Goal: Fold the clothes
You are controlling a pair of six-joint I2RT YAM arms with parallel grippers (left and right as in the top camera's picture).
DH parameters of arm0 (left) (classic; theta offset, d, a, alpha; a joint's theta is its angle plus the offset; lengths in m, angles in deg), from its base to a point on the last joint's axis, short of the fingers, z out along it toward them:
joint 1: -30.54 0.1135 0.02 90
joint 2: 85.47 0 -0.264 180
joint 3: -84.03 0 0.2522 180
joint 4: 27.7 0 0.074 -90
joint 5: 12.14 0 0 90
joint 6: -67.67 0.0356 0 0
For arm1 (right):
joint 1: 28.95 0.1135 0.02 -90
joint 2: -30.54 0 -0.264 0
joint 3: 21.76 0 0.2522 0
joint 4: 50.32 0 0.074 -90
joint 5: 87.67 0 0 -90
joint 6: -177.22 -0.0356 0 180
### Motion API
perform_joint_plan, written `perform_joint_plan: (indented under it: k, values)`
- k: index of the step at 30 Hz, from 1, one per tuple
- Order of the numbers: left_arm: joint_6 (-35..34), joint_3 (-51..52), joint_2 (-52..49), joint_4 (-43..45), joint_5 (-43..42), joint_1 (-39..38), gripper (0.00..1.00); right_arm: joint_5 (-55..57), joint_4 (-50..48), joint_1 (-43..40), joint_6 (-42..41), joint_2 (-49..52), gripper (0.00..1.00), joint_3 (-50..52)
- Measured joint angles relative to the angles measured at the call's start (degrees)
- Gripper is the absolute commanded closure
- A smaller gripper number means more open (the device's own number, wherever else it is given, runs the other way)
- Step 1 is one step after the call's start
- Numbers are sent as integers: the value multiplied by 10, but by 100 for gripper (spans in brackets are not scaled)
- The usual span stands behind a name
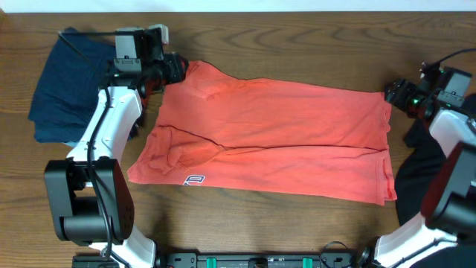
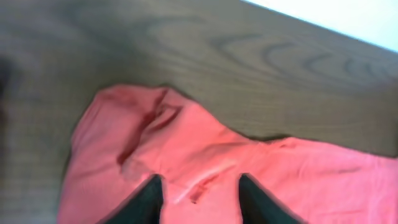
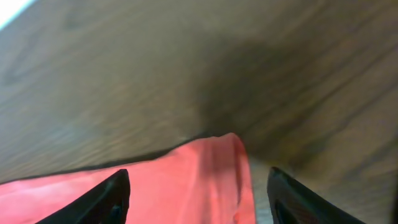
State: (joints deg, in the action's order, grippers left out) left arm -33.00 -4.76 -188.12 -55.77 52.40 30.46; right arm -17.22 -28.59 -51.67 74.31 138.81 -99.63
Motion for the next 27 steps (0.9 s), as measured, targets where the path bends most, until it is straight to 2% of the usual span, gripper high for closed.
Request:
perform_joint_plan:
  k: [5, 11, 15, 16, 19, 20, 27]
  values:
    - [0, 0, -2, -24, 8, 0, 48, 3, -3, 0, -15, 66, 30, -42]
    - [0, 0, -2, -37, 10, 0, 48, -11, 1, 0, -26, 97, 43, -64]
    - [2, 0, -4, -37, 15, 0, 48, -25, 8, 0, -27, 99, 61, -64]
    - [3, 0, -6, -37, 16, 0, 48, -31, 9, 0, -26, 100, 67, -64]
    - [6, 0, -18, -37, 17, 0, 47, -45, 14, 1, -26, 101, 96, -64]
    - [6, 0, -24, -37, 17, 0, 47, -46, 15, 1, -23, 101, 99, -64]
    - [7, 0, -84, -17, 18, 0, 46, -54, 18, 1, -27, 102, 99, -64]
